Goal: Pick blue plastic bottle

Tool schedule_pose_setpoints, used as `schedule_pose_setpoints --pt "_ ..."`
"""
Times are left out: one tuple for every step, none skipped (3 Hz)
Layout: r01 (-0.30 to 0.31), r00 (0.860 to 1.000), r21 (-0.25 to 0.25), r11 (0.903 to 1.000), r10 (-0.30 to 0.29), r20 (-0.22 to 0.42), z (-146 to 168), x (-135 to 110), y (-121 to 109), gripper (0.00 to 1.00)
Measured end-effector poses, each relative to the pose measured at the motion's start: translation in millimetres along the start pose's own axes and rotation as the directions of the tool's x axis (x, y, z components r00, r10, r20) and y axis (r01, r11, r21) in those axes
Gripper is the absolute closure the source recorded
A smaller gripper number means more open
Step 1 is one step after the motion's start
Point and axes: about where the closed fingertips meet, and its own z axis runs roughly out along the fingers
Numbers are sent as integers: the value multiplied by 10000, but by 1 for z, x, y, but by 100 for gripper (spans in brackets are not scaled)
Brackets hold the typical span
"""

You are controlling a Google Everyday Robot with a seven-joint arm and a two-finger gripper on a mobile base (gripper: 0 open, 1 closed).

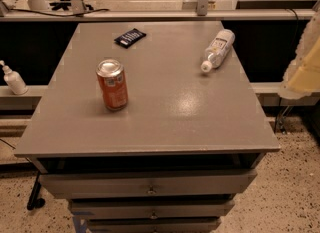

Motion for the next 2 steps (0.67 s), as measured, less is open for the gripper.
schedule_pose_setpoints --pt "0 10000 0 10000 0 0 0 0 0 0" --pt "157 9995 383 9991 -167 258 3 -5 -7 0"
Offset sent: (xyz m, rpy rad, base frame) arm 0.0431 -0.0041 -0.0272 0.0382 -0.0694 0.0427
